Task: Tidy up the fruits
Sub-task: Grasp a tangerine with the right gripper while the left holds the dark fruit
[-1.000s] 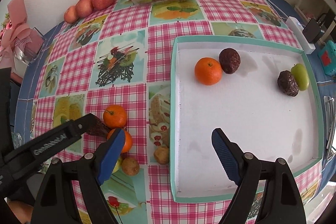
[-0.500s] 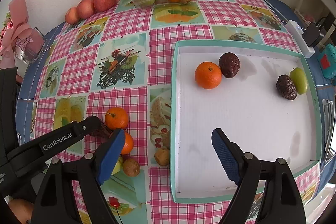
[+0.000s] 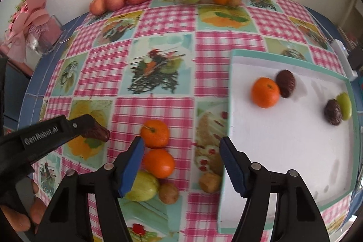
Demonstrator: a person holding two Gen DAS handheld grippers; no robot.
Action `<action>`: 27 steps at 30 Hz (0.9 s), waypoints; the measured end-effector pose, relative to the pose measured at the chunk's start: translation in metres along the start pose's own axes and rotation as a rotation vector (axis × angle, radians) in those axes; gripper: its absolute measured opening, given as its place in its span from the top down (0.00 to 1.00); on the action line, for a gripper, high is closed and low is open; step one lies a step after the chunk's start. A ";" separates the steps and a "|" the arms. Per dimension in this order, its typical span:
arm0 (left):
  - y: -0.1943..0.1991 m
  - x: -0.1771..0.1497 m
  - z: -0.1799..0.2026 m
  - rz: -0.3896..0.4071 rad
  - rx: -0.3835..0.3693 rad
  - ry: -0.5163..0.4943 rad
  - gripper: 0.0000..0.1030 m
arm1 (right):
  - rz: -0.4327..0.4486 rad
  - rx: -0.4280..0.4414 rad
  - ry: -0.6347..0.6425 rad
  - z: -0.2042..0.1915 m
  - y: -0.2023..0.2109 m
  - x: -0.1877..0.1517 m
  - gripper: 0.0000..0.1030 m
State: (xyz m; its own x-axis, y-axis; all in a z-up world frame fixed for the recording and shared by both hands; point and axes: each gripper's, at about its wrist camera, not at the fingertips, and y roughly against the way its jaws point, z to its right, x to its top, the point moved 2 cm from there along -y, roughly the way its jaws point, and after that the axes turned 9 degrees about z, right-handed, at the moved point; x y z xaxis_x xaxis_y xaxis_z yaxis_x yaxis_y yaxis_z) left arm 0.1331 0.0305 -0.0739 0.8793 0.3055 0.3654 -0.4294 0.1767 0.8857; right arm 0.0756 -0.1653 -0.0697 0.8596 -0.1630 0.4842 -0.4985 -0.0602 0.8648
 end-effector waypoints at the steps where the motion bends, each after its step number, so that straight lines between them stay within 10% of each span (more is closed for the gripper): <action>1: 0.000 0.000 0.000 0.002 0.002 0.001 0.63 | 0.001 0.008 0.007 -0.004 -0.002 0.001 0.37; 27: 0.008 0.007 0.001 0.020 -0.022 0.024 0.63 | -0.027 0.034 0.032 -0.024 -0.032 0.003 0.63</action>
State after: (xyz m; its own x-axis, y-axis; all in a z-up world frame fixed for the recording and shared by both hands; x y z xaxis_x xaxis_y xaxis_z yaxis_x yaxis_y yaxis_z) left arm 0.1362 0.0332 -0.0641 0.8654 0.3319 0.3754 -0.4515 0.1912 0.8716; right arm 0.0967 -0.1399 -0.0925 0.8757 -0.1288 0.4653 -0.4781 -0.0974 0.8729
